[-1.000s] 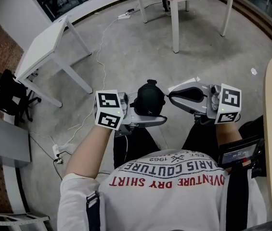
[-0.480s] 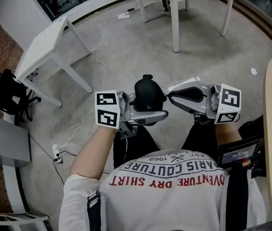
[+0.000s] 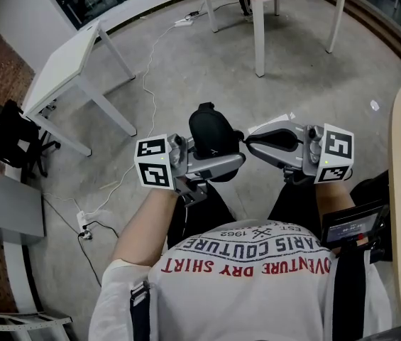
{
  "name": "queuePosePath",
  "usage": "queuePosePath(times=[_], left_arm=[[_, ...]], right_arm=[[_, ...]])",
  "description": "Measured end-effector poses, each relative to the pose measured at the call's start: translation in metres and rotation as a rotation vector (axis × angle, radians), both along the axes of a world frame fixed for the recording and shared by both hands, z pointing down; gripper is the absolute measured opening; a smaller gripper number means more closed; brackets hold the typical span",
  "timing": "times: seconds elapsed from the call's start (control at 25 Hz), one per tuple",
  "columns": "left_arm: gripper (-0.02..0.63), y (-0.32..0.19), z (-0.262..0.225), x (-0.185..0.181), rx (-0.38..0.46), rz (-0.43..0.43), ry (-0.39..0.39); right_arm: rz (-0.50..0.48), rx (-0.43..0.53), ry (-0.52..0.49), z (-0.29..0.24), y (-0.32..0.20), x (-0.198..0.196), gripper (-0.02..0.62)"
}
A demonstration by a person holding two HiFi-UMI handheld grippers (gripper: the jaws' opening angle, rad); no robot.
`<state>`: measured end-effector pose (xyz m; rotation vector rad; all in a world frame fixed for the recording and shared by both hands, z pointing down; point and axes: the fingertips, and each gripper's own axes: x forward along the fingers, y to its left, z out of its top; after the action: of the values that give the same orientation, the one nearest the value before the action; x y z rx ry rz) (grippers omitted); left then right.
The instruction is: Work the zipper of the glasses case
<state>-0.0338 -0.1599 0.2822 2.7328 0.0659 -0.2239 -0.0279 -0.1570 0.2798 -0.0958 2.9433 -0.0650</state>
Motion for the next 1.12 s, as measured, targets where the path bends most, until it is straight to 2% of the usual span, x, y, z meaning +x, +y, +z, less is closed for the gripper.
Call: queuePosePath(times=[0.16,0.32,0.52,0.72,0.88,1.0,1.12], left_arm=[[0.245,-0.002,-0.002,-0.001,-0.011,-0.020,0.032],[0.245,-0.009,-0.013,-0.007,-0.033,-0.057,0.106],[0.245,-0.013,-0.017,-0.007,-0.038,-0.099,0.128],[0.245,-0.028,-0.031,-0.021,-0.102,-0.153,0.244],[0.245,-0.032,-0.035,-0.024,-0.110,-0.188,0.271],[0.245,-0.039,-0.042,-0.033,-0.136,-0.218,0.332],[0.245,-0.044,-0.045,-0.038,-0.154,-0.235,0.361]], right_arm=[[0.002,-0.001,-0.001,0.001,0.000,0.001,0.021],[-0.002,-0.003,0.001,0.004,0.001,-0.001,0.021],[0.002,-0.008,-0.008,0.002,-0.001,0.000,0.021],[0.000,-0.012,0.001,0.006,-0.001,-0.003,0.020],[0.004,-0.022,-0.007,0.007,-0.002,-0.002,0.020],[0.003,-0.024,-0.009,0.007,-0.002,-0.004,0.020],[0.008,-0.035,-0.014,0.008,-0.004,-0.006,0.018]])
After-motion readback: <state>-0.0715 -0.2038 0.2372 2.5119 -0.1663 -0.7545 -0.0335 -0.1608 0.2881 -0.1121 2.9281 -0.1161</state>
